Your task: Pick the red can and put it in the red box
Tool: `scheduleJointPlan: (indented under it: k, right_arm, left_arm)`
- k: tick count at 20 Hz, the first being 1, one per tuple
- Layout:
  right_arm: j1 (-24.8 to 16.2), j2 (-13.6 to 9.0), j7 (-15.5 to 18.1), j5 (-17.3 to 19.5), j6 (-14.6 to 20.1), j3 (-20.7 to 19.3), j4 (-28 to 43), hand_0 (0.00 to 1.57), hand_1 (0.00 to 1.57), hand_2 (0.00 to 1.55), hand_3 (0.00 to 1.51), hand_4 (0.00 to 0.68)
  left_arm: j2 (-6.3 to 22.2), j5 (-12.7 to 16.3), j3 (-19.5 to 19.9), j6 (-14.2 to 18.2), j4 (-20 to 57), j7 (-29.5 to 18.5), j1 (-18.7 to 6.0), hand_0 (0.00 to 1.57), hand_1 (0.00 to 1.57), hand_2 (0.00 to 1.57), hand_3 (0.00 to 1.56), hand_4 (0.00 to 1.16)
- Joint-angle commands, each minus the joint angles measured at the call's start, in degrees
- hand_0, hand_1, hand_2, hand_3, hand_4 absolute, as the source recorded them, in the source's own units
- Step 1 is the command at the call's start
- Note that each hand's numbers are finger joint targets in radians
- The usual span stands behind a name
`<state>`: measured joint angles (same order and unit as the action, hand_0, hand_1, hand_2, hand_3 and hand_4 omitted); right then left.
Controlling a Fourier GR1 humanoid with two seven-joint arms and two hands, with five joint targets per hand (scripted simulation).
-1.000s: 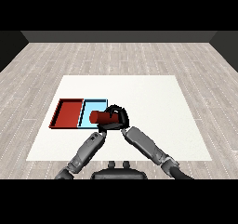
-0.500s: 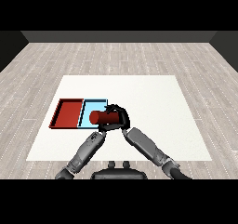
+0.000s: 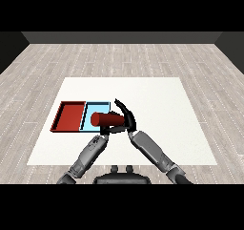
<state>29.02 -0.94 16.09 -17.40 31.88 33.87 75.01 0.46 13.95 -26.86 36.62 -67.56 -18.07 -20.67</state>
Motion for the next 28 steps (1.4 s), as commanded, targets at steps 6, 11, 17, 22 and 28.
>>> scheduleJointPlan:
  k: [6,11,17,22,28]
  right_arm:
    - [-3.84,-1.56,-1.63,3.71,-2.04,-7.22,7.85,0.0,0.0,0.0,0.0,0.0]
    - [-11.73,-6.5,-1.78,1.83,-4.74,-10.59,19.1,0.0,0.0,0.0,0.0,0.0]
    - [-21.93,-13.86,0.06,-1.41,-9.15,-16.02,25.06,0.0,0.0,0.0,0.0,0.0]
    - [-31.63,-15.85,3.86,-2.09,-9.32,-19.31,25.79,0.0,0.0,0.0,0.0,0.0]
    - [-29.76,-17.04,5.98,-1.88,-13.04,-23.82,17.42,0.0,0.0,0.0,0.0,0.0]
  left_arm:
    - [0.84,-2.29,3.98,-2.24,-2.08,1.08,2.07,1.57,1.57,1.57,1.5,1.14]
    - [0.87,-2.74,6.23,-3.3,0.95,-1.12,0.9,1.57,1.57,1.57,1.48,1.14]
    - [11.81,-7.03,8.16,-2.26,-4.66,5.84,0.73,1.57,1.57,1.57,1.47,1.12]
    - [21.46,-6.91,14.31,-4.78,-3.01,7.93,0.53,1.57,1.57,1.56,1.47,1.11]
    - [21.53,-5.15,20.74,-7.32,9.16,5.45,-0.62,1.57,1.57,1.57,1.49,1.12]
